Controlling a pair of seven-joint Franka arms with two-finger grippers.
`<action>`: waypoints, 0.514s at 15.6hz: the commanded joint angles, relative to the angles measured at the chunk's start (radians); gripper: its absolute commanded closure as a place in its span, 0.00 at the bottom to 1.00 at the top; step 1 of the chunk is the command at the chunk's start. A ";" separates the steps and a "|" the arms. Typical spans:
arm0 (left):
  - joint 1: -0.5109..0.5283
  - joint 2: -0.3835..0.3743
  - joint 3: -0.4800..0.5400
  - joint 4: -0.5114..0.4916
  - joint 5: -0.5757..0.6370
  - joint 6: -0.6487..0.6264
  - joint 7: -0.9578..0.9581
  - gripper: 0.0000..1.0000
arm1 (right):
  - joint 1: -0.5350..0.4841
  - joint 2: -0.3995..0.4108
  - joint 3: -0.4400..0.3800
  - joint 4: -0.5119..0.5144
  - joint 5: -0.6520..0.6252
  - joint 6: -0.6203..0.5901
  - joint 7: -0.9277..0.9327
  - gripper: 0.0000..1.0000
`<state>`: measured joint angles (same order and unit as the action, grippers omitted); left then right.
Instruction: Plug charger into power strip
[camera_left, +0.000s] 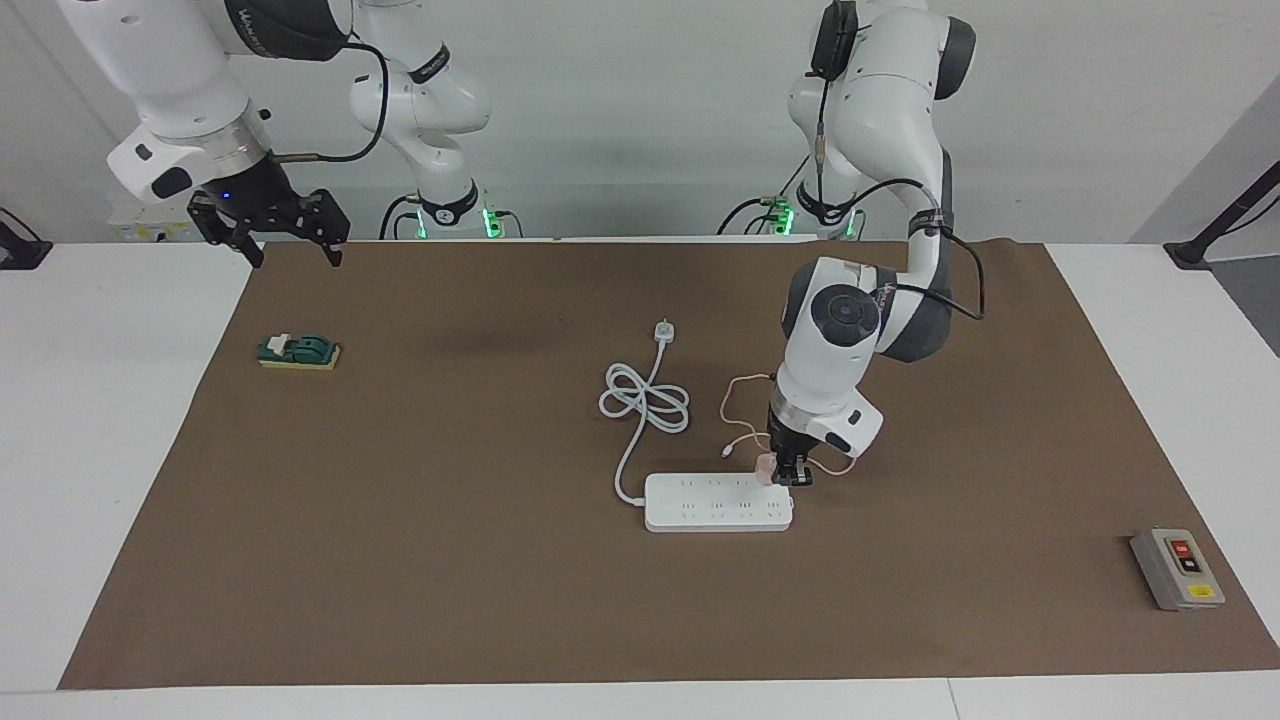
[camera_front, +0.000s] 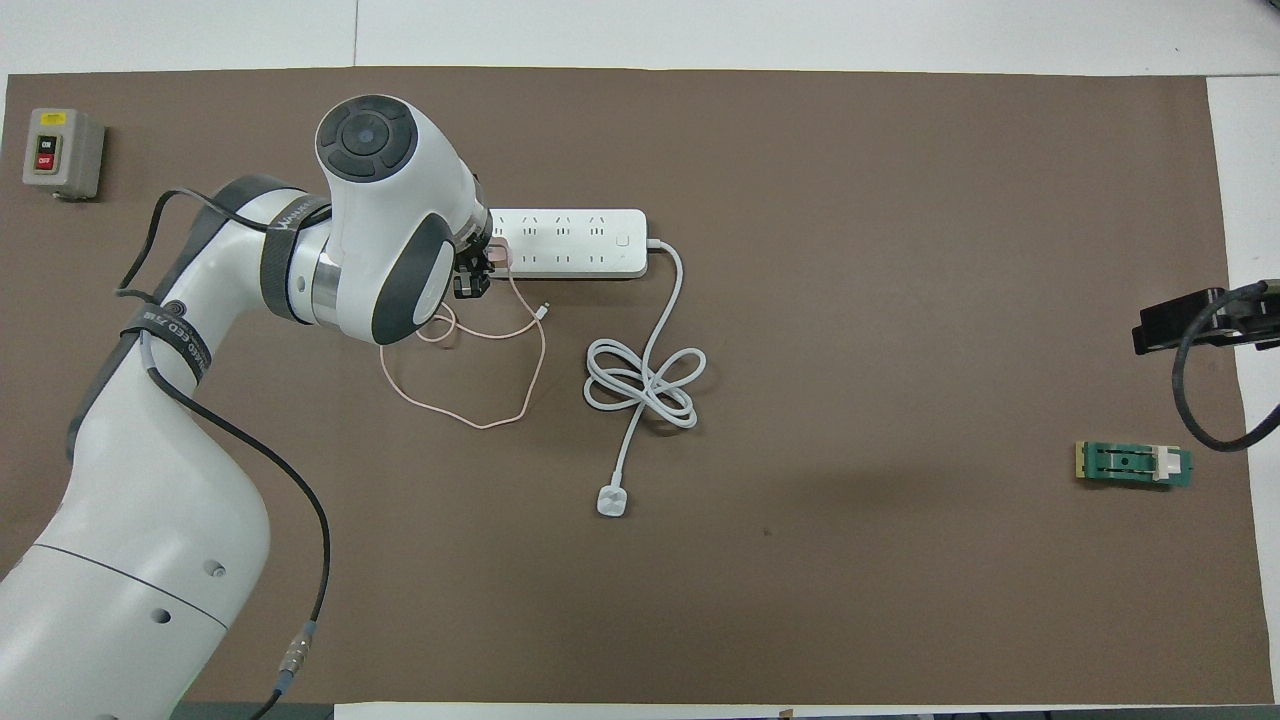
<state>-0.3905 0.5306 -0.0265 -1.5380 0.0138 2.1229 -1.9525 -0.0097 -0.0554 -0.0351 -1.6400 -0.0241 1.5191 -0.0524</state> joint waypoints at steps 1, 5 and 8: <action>-0.007 -0.014 0.010 -0.039 0.018 0.022 0.018 1.00 | -0.019 -0.021 0.015 -0.027 -0.016 0.016 -0.018 0.00; -0.004 -0.006 0.010 -0.039 0.017 0.017 0.038 1.00 | -0.019 -0.021 0.015 -0.027 -0.016 0.016 -0.018 0.00; -0.002 -0.004 0.010 -0.040 0.018 0.017 0.040 1.00 | -0.019 -0.021 0.015 -0.027 -0.016 0.015 -0.018 0.00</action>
<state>-0.3904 0.5304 -0.0260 -1.5388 0.0138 2.1234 -1.9261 -0.0097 -0.0554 -0.0351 -1.6400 -0.0241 1.5191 -0.0524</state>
